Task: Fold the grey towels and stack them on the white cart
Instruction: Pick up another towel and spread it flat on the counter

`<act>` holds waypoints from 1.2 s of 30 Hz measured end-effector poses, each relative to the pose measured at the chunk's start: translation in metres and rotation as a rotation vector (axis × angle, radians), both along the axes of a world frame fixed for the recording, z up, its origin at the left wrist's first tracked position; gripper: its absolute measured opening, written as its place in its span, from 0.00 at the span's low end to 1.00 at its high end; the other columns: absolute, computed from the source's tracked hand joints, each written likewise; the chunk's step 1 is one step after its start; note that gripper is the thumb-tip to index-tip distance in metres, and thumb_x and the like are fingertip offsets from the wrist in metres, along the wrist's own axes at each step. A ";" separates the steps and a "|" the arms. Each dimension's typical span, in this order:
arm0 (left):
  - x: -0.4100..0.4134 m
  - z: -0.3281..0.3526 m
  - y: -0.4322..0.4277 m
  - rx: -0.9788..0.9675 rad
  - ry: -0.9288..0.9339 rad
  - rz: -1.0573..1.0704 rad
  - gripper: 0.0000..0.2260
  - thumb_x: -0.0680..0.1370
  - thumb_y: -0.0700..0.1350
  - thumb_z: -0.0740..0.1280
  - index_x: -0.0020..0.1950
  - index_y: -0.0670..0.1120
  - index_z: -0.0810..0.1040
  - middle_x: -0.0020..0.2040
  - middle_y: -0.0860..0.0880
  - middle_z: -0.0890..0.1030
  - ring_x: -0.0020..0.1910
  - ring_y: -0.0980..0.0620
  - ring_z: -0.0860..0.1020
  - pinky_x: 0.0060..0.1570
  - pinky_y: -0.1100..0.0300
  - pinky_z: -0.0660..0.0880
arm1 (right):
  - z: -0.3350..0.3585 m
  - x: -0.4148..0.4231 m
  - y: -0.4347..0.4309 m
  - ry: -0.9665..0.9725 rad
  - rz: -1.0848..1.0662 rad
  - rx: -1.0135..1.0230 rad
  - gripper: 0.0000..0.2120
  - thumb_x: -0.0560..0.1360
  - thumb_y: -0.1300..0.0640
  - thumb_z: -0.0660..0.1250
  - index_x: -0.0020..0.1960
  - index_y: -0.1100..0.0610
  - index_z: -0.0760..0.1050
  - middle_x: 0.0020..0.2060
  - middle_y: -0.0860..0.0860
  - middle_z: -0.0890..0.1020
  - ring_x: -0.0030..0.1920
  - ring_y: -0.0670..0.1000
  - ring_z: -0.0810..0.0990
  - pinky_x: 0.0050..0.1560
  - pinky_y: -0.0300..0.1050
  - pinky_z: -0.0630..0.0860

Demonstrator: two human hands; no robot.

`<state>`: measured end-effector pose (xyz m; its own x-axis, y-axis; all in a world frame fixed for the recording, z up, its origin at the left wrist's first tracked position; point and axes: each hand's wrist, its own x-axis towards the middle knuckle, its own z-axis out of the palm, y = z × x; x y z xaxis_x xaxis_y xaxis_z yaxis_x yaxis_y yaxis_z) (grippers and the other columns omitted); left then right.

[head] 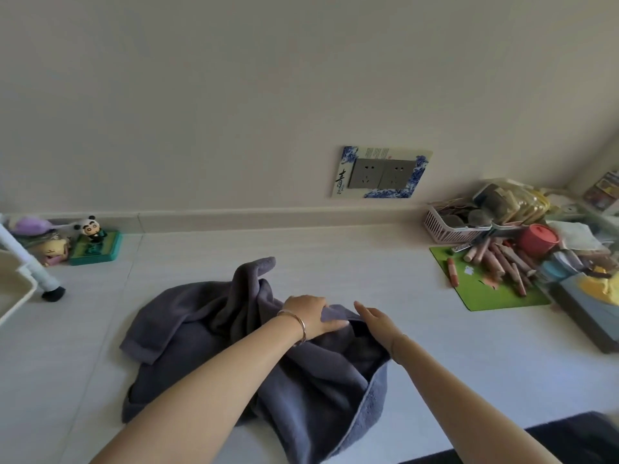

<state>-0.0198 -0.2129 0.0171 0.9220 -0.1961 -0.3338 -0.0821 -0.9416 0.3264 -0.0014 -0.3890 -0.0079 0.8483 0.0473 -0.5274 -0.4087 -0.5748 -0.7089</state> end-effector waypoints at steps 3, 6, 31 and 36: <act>-0.008 -0.016 -0.006 -0.133 -0.115 0.049 0.21 0.74 0.64 0.62 0.49 0.46 0.74 0.49 0.47 0.81 0.51 0.47 0.78 0.43 0.58 0.67 | -0.013 -0.007 0.010 0.061 0.014 -0.018 0.29 0.77 0.36 0.56 0.60 0.60 0.77 0.55 0.55 0.79 0.56 0.54 0.76 0.56 0.44 0.68; -0.008 -0.011 0.002 -0.286 -0.197 0.108 0.19 0.74 0.61 0.65 0.40 0.46 0.70 0.39 0.47 0.76 0.44 0.47 0.76 0.39 0.58 0.65 | -0.007 -0.017 0.015 0.030 0.012 0.016 0.29 0.75 0.36 0.59 0.50 0.62 0.82 0.46 0.56 0.84 0.49 0.54 0.80 0.52 0.46 0.74; 0.044 -0.024 -0.023 -0.226 -0.295 0.140 0.20 0.78 0.59 0.60 0.63 0.48 0.72 0.61 0.50 0.75 0.59 0.50 0.73 0.56 0.55 0.72 | -0.009 0.006 -0.107 -0.407 -0.374 -0.196 0.23 0.72 0.46 0.70 0.61 0.58 0.71 0.60 0.57 0.73 0.60 0.57 0.73 0.63 0.52 0.69; 0.080 -0.036 -0.058 -0.041 -0.010 0.170 0.26 0.80 0.60 0.51 0.71 0.44 0.65 0.69 0.44 0.70 0.68 0.44 0.67 0.63 0.51 0.67 | -0.020 0.045 -0.086 -0.248 -0.345 -0.089 0.37 0.70 0.42 0.70 0.71 0.60 0.62 0.67 0.57 0.69 0.68 0.58 0.68 0.67 0.51 0.65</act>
<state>0.0600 -0.2712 -0.0189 0.9462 -0.0504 -0.3197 0.0740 -0.9280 0.3651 0.0434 -0.4746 -0.0276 0.9079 -0.2979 -0.2950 -0.4114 -0.4978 -0.7635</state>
